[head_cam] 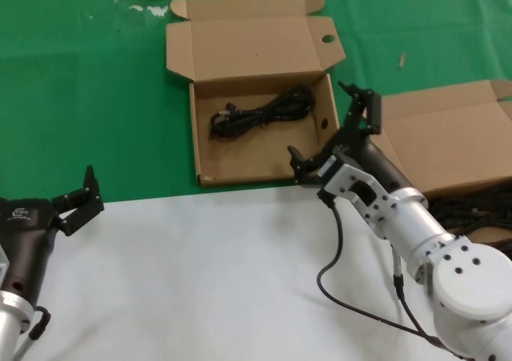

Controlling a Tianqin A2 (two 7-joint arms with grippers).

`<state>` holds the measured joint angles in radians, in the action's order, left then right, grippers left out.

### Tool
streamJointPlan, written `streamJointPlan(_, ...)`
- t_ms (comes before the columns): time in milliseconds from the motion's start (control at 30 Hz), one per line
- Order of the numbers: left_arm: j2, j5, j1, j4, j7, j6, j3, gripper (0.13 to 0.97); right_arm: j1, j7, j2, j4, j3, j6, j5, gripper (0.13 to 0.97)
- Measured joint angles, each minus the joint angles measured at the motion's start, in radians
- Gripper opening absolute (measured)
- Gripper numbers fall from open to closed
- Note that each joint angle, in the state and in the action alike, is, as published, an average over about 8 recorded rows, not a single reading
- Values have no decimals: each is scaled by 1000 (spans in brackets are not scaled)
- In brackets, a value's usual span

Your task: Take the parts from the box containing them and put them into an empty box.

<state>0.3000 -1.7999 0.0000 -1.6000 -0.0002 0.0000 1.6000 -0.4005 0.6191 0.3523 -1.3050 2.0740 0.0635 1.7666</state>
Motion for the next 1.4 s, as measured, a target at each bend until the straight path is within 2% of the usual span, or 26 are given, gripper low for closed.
streamJointPlan(1400,0,0,0,0,0,0,0,966,368,-569,-48,-271,-436,-58,31,966)
